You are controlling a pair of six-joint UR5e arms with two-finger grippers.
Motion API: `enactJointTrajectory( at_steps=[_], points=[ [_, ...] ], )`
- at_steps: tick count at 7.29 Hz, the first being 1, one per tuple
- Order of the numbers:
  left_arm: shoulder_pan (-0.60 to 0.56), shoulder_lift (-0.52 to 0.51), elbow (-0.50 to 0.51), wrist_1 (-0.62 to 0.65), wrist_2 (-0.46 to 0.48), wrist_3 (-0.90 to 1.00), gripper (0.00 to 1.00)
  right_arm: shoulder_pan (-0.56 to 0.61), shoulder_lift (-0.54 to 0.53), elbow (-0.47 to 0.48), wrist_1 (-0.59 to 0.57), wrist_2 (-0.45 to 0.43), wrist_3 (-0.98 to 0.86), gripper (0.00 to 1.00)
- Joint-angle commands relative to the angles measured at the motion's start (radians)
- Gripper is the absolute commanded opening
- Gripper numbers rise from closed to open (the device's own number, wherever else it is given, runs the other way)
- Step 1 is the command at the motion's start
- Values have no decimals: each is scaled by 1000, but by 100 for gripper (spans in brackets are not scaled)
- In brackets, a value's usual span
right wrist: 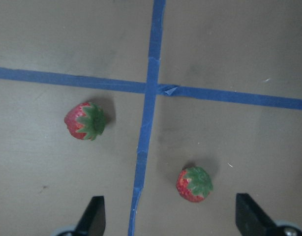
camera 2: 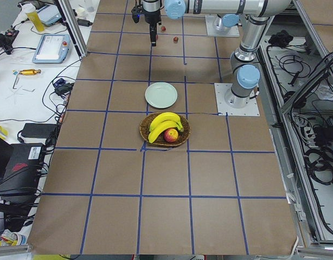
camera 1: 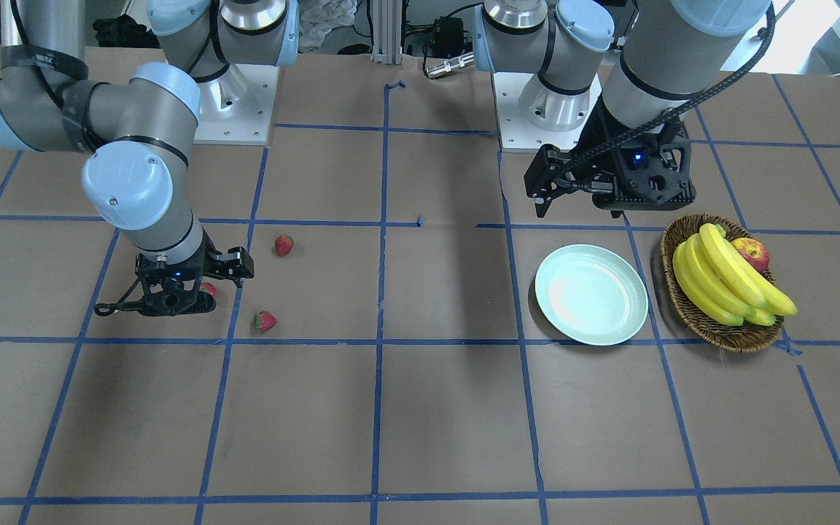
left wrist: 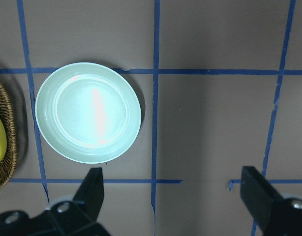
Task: Collect all strawberries into plate
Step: 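Reach the right gripper down and grasp a strawberry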
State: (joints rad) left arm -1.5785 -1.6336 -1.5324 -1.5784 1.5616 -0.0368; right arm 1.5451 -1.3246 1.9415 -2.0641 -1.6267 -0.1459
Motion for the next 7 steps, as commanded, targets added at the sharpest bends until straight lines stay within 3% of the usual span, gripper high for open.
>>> enactJointTrajectory(
  at_steps=[1, 3, 4, 5, 7],
  points=[
    [-2, -2, -2, 0, 0, 0, 100, -45, 15, 112, -123, -7, -70, 95],
    [-2, 0, -8, 2, -2, 0, 100, -57, 16, 157, -185, -5, -72, 91],
    [-2, 0, -8, 2, -2, 0, 100, -57, 18, 159, -185, -7, -81, 71],
    [-2, 0, -8, 2, 0, 0, 100, -57, 21, 166, -188, -7, -90, 69],
    [-2, 0, -8, 0, -2, 0, 100, -57, 25, 171, -209, -7, -90, 53]
  ],
)
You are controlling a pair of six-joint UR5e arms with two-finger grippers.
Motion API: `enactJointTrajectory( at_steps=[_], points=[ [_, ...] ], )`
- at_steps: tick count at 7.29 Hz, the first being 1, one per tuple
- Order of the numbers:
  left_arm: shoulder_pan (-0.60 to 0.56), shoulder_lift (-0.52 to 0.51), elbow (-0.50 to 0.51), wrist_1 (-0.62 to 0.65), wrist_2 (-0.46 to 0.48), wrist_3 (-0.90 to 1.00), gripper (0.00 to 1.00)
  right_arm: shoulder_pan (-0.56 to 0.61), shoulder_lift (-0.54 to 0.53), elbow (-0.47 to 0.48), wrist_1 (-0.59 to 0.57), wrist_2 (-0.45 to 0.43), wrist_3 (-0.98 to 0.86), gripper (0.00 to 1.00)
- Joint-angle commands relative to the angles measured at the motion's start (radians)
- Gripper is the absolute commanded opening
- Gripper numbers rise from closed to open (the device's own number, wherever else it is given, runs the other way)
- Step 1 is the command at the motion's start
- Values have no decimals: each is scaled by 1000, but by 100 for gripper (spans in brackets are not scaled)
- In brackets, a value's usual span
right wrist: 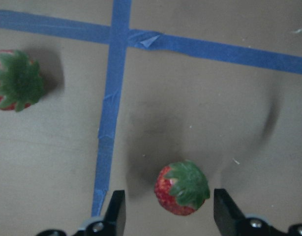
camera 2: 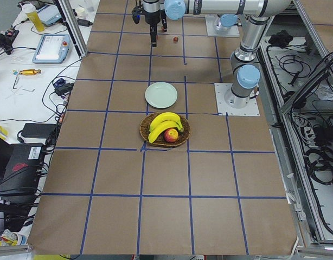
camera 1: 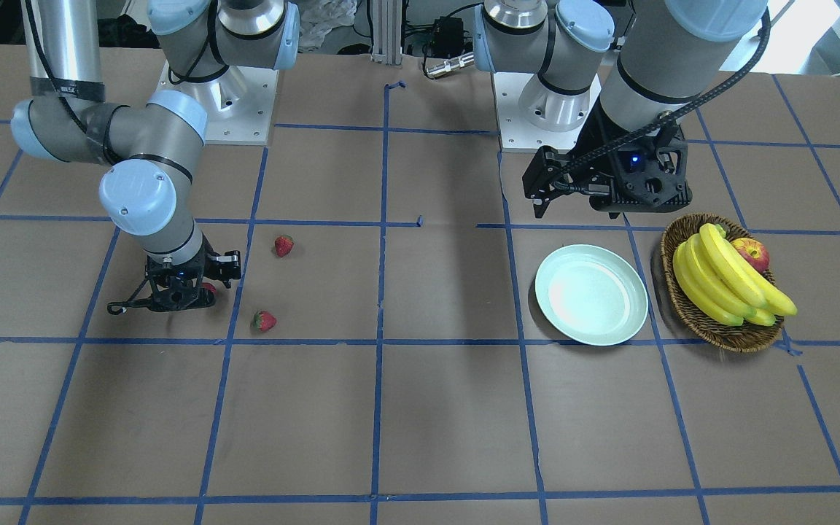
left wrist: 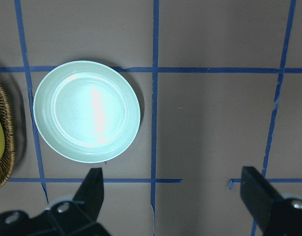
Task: Collect all strawberries into plate
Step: 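Reach the right gripper down and grasp a strawberry, then carry the strawberry toward the plate and release it mid-table with the right gripper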
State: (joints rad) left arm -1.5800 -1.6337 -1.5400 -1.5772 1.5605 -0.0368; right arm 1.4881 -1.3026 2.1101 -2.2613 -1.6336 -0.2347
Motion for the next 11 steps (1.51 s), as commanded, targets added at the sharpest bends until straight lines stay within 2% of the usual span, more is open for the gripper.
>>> enactJointTrajectory(
  at_steps=[1, 2, 3, 5, 6, 7, 8, 10, 11],
  points=[
    [0, 0, 0, -1, 0, 0, 100, -2, 6, 4, -23, -24, 0, 35],
    [0, 0, 0, -1, 0, 0, 100, -2, 5, -8, -23, -31, 0, 12],
    [0, 0, 0, 0, 0, 0, 100, 0, 3, -12, -27, -31, 5, 0],
    [0, 0, 0, -1, 0, 0, 100, 38, -9, -22, -87, -3, 18, 0],
    [0, 2, 0, -1, 0, 0, 100, 135, 0, -91, -104, 120, 99, 0],
    [1, 2, 0, -1, 0, 0, 100, 231, 19, -145, -101, 150, 242, 0],
    [1, 2, 0, -1, 0, 0, 100, 309, 37, -182, -101, 158, 350, 0],
    [1, 3, 0, -1, 0, 0, 100, 520, 144, -263, -113, 178, 597, 0],
    [1, 5, 0, -1, 0, 0, 100, 581, 195, -310, -112, 169, 658, 0]
  ],
)
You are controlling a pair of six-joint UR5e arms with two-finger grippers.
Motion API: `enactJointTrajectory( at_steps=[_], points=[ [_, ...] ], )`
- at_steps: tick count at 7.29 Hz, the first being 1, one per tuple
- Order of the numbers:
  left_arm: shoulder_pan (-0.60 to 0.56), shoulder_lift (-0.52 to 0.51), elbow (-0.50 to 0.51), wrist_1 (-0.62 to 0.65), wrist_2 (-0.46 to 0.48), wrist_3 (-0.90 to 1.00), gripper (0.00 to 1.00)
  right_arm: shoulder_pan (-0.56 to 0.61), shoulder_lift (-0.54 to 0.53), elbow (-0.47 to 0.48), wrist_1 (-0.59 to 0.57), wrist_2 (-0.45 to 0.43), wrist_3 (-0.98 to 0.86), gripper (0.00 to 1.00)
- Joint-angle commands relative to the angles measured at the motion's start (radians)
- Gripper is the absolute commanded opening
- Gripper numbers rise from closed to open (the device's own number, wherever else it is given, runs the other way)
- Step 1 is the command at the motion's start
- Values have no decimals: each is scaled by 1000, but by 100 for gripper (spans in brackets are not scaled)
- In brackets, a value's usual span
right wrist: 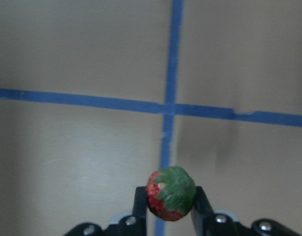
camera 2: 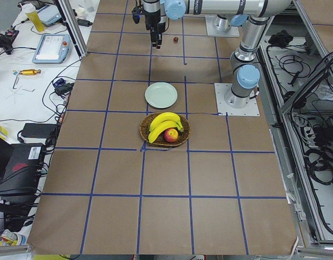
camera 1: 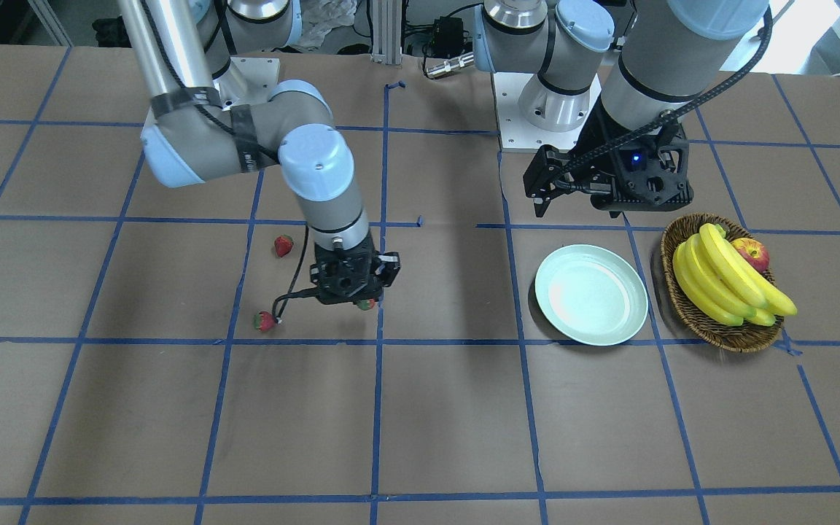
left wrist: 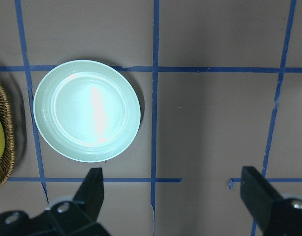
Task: Collect all strawberries into plate
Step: 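Carry the strawberry toward the plate and release it mid-table with the right gripper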
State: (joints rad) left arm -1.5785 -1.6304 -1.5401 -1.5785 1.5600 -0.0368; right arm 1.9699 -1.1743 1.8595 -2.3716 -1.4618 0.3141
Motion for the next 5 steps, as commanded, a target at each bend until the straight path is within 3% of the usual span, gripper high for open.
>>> enactJointTrajectory(
  at_steps=[1, 2, 3, 5],
  points=[
    [3, 1, 0, 0, 0, 0, 100, 104, 96, -53, 5, -12, 100, 0],
    [2, 1, 0, 0, 0, 0, 100, 103, 101, -48, 6, -32, 102, 69],
    [3, 1, 0, 0, 0, 0, 100, 101, 91, -51, 12, -44, 96, 100],
    [3, 1, 0, 0, 0, 0, 100, 11, -5, -63, 197, -60, -34, 100]
  ],
)
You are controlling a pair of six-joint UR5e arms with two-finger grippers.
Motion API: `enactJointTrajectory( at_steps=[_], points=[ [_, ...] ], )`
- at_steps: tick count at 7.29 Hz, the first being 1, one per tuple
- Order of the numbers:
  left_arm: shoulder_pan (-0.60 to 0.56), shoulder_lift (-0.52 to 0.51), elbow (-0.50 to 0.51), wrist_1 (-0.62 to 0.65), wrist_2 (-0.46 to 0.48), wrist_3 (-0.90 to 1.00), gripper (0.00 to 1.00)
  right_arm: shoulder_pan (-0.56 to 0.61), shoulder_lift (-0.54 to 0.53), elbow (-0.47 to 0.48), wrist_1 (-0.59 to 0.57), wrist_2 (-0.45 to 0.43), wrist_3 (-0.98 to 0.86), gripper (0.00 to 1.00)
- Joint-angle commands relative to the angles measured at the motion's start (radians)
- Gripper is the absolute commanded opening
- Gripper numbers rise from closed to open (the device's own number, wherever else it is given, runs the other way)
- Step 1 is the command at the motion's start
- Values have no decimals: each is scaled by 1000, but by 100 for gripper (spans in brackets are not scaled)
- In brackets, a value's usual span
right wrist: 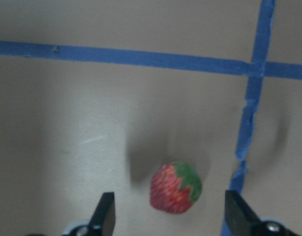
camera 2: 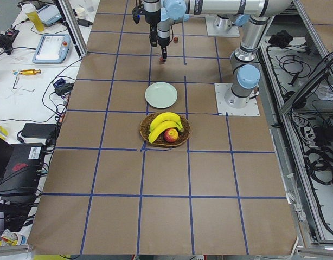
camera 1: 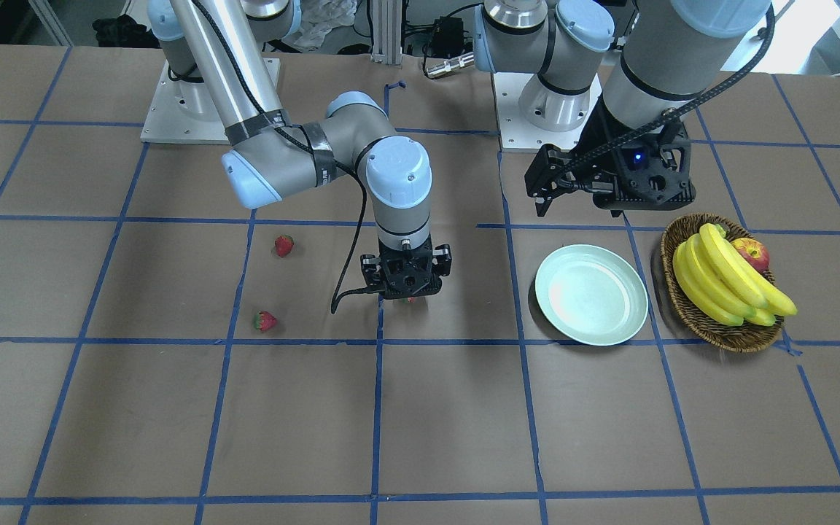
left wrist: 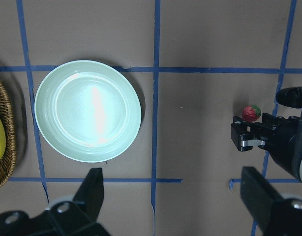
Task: Collect all strawberries into plate
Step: 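Carry the strawberry toward the plate and release it mid-table with the right gripper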
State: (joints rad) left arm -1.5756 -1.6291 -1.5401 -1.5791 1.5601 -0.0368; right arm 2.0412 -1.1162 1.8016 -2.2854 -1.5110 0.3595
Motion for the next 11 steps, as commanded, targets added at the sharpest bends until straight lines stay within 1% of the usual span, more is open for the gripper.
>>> enactJointTrajectory(
  at_steps=[1, 2, 3, 4, 5, 6, 7, 8, 9, 10, 11],
  points=[
    [0, 0, 0, 1, 0, 0, 100, -167, -121, 5, 177, -6, -212, 100],
    [-1, -2, -2, 1, 0, 0, 100, -271, -123, 15, 184, -11, -335, 100],
    [-3, -2, -8, 2, 0, 0, 100, -341, -111, 50, 170, -18, -453, 100],
    [-7, -2, -17, 2, 0, 0, 100, -386, -105, 95, 161, -56, -573, 100],
    [-7, 0, -20, 5, 0, 0, 100, -395, -97, 119, 124, -61, -588, 100],
    [-9, 0, -21, 7, 0, 0, 100, -395, -67, 125, 77, -63, -585, 99],
    [-9, 0, -21, 7, 0, 0, 100, -395, -48, 116, 48, -61, -582, 64],
    [-9, 0, -21, 7, 0, 0, 100, -395, -48, 116, 43, -61, -580, 43],
    [-9, 0, -21, 7, 0, 0, 100, -395, -48, 117, 37, -58, -579, 19],
    [-9, 0, -21, 7, 0, 0, 100, -394, -54, 114, 18, -58, -561, 4],
    [-11, 0, -23, 7, 0, 0, 100, -375, -66, 102, -14, -46, -500, 4]
  ],
)
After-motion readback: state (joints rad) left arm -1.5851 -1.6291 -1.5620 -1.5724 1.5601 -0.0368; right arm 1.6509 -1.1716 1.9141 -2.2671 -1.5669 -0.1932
